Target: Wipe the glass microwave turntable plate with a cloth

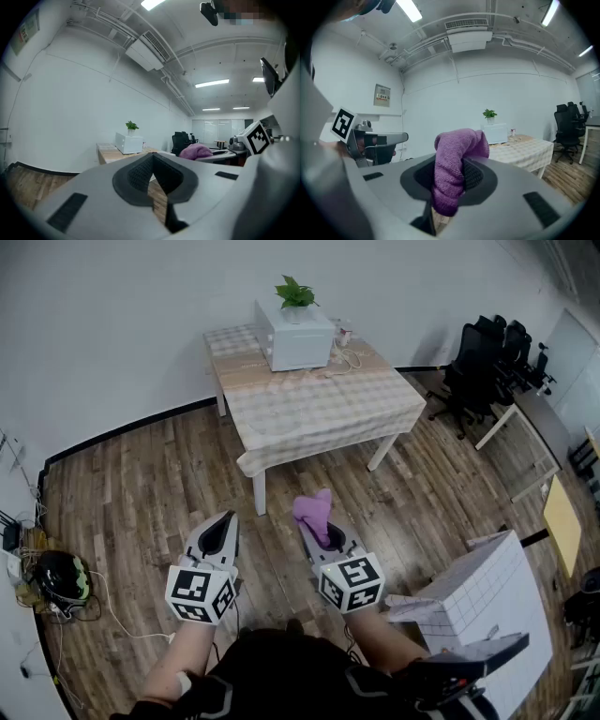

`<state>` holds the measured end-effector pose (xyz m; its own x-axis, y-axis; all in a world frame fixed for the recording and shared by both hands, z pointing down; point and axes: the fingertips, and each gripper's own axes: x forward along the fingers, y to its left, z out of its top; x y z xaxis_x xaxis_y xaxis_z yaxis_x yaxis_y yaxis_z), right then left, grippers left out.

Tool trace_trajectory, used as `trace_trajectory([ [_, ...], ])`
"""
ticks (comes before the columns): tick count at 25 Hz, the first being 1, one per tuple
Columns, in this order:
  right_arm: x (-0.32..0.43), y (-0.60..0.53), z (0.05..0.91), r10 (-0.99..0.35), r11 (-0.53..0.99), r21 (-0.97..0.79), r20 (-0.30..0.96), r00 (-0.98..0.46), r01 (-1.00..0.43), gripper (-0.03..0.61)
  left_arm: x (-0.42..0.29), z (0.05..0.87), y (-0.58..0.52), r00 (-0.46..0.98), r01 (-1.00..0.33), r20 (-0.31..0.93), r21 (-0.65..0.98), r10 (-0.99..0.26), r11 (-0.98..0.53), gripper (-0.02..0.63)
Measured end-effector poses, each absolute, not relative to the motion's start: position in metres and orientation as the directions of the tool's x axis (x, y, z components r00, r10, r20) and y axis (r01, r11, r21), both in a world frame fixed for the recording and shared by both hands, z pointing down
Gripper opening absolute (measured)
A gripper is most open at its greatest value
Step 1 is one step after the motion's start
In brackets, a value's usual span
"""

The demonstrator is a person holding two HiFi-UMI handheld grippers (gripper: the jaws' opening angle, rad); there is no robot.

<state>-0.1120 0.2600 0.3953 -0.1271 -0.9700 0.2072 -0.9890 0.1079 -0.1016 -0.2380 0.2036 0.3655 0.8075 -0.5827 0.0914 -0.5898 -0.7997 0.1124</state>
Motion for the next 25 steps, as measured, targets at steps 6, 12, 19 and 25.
trace_trajectory([
  [6,-0.117,0.270,0.397,-0.968,0.119,-0.097,0.211,-0.137,-0.988,0.092,-0.242,0.374,0.220,0.813,-0.582,0.114,0.125,-0.572,-0.803,0.002],
  [12,-0.125,0.275,0.393,-0.969,0.126,-0.088,0.200,-0.142,-0.988,0.092,-0.248,0.374,0.228,0.818,-0.575,0.105,0.127,-0.565,-0.809,0.002],
  [19,-0.135,0.279,0.395,-0.972,0.108,-0.095,0.200,-0.126,-0.990,0.094,-0.262,0.378,0.228,0.825,-0.565,0.101,0.148,-0.555,-0.812,0.002],
  [25,-0.152,0.279,0.397,-0.969,0.106,-0.092,0.213,-0.124,-0.990,0.095,-0.275,0.383,0.226,0.840,-0.542,0.099,0.158,-0.533,-0.825,0.002],
])
